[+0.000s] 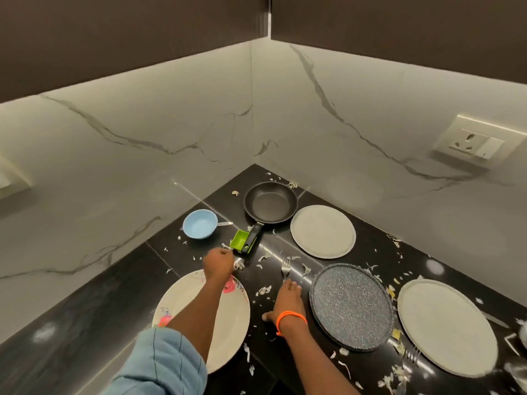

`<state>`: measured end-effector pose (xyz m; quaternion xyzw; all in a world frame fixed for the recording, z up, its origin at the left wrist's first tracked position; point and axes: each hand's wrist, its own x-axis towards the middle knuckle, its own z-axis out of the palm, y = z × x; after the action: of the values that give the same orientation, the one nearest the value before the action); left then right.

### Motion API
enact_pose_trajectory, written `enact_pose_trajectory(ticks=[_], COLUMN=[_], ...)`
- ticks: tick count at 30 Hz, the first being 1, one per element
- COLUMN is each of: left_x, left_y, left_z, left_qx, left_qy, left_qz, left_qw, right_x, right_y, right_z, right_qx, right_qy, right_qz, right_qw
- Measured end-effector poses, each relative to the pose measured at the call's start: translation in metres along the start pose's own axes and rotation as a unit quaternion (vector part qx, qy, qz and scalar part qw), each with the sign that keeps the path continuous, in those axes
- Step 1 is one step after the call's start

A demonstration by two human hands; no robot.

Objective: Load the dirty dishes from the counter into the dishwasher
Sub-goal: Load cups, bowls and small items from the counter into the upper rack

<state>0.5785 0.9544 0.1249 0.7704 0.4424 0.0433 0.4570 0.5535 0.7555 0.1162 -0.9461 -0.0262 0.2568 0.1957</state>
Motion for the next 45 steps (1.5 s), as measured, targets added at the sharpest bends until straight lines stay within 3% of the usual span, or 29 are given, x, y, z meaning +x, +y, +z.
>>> enact_pose_trajectory(ticks=[7,14,21,25,27,31,38,45], left_x=[0.066,0.08,0.064,0.037,0.019,-0.024,-0.132,-0.26], left_y=[0.017,0.02,0.036,0.066,0.082,0.104,0.115,0.116], left_z=[0.012,0.025,-0.009,-0.012,0.002,0.054,0.174,0.25], left_qx=[0.051,0.153,0.018,-0.069,-0.097,-0.133,-0.169,-0.228], left_qy=[-0.013,-0.056,0.071,0.06,0.044,-0.043,-0.206,-0.387], left_qz=[0.014,0.044,0.029,0.034,0.042,0.061,0.017,-0.108], left_qw=[0.999,0.986,0.997,0.995,0.993,0.988,0.964,0.887], right_x=[0.023,0.032,0.022,0.011,0.001,-0.024,-0.073,-0.113], right_y=[-0.012,-0.014,-0.006,0.016,0.035,0.082,0.204,0.33], right_z=[0.005,0.005,-0.011,-0.045,-0.062,-0.086,-0.117,-0.145], right_qx=[-0.031,-0.04,-0.016,0.093,0.147,0.198,0.216,0.218], right_qy=[0.018,0.017,-0.027,-0.039,-0.002,0.131,0.267,0.39], right_qz=[0.044,0.053,0.019,0.001,-0.002,0.034,0.122,0.232], right_qw=[0.998,0.998,0.999,0.995,0.989,0.971,0.931,0.864])
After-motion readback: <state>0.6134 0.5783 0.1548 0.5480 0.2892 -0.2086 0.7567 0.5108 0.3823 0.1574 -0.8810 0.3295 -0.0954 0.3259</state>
